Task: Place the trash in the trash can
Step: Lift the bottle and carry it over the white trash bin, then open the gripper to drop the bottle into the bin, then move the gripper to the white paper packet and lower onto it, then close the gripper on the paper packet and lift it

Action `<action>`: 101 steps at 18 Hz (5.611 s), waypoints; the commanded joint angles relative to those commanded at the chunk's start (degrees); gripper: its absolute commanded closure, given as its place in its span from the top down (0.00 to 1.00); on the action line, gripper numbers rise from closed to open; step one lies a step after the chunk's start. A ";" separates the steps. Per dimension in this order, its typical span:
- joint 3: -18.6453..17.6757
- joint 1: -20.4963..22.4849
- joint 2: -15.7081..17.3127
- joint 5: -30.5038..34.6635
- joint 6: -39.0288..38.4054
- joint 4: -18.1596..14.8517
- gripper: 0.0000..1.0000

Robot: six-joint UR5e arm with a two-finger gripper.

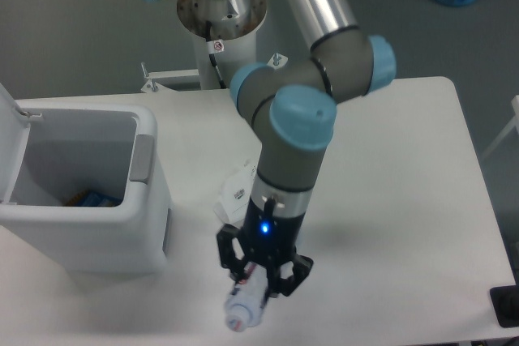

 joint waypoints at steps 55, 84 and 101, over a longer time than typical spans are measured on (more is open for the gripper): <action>-35.75 11.60 21.80 6.19 18.69 -0.26 1.00; -35.51 -0.53 7.83 33.02 21.71 0.26 0.00; -17.49 7.20 11.16 12.56 6.86 -0.09 0.00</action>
